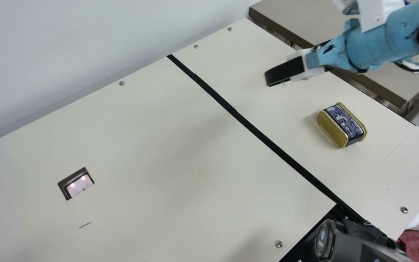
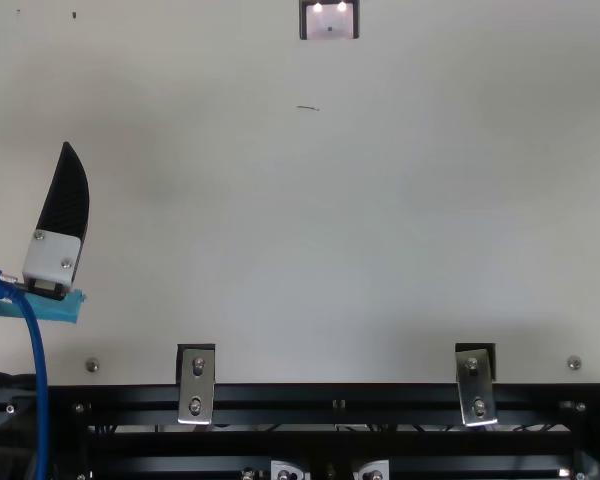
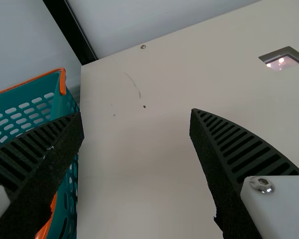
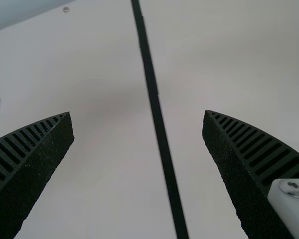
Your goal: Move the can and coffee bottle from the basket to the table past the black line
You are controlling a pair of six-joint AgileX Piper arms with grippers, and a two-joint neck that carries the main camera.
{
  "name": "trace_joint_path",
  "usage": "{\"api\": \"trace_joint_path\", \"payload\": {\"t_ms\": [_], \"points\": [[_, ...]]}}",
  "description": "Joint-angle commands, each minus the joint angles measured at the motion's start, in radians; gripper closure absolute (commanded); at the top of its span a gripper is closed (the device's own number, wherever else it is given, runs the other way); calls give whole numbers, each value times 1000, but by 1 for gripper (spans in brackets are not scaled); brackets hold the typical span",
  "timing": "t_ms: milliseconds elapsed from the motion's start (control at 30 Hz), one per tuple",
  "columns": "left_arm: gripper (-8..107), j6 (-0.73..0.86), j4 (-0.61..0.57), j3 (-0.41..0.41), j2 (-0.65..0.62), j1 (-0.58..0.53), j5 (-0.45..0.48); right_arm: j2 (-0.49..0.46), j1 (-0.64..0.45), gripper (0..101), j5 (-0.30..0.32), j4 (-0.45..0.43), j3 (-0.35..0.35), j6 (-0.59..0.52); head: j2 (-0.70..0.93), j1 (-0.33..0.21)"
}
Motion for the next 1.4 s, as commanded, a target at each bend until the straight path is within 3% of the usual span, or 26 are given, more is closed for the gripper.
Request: {"api": "trace_joint_path", "payload": {"t_ms": [0,733,1133,1367], "points": [[9,0,0,0,0,0,0,-14,55,0,-3,6,6,45,-12,-27],[9,0,0,0,0,0,0,-211,542,0,-3,-26,63,486,-12,-27],[9,0,0,0,0,0,0,-358,825,0,-3,-7,87,883,-12,-27],[9,0,0,0,0,0,0,-482,1042,0,-3,-97,70,1190,-12,-27]]}}
